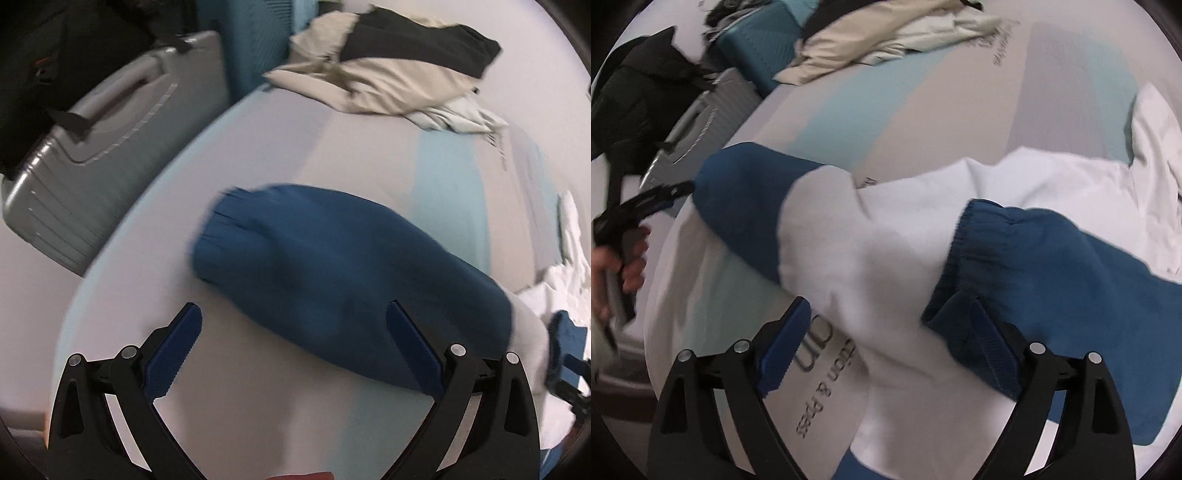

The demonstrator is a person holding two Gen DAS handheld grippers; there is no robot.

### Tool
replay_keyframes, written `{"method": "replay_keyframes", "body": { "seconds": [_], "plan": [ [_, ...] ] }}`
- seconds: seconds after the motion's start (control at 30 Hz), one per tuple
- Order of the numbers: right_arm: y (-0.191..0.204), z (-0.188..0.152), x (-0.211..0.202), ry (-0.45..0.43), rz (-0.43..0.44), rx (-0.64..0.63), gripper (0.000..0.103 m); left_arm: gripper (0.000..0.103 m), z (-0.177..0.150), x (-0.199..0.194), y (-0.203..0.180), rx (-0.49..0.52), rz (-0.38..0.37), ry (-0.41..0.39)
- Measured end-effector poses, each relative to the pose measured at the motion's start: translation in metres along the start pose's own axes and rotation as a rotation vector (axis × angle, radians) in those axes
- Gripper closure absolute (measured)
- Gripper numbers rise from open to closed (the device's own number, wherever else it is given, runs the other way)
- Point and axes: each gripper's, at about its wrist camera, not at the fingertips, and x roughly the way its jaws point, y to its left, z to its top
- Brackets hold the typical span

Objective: Fold large clothes
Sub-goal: 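Lower the sleeve onto the jacket and open the right gripper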

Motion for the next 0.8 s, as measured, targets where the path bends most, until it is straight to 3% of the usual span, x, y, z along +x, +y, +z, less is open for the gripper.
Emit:
{"method": "replay_keyframes", "body": {
  "seconds": [0.2, 0.6, 0.8],
  "plan": [
    [-0.003, -0.002, -0.015, -0.018, -0.013, -0.008, 0.012, 0.006, 0.021, 0.03, 0.046, -0.014, 0.01, 0.037],
    [-0.068, -0.001, -0.024, -0.03, -0.082, 0.148, 0.012, 0.006, 0.039, 0.076, 0.049, 0.064, -0.01, 0.1],
    [-0.082, -0.012, -0.033, -0.045, -0.091, 0.205, 0.012, 0.028, 0.036, 0.088, 0.041, 0.078, -0.022, 0.104]
  ]
}}
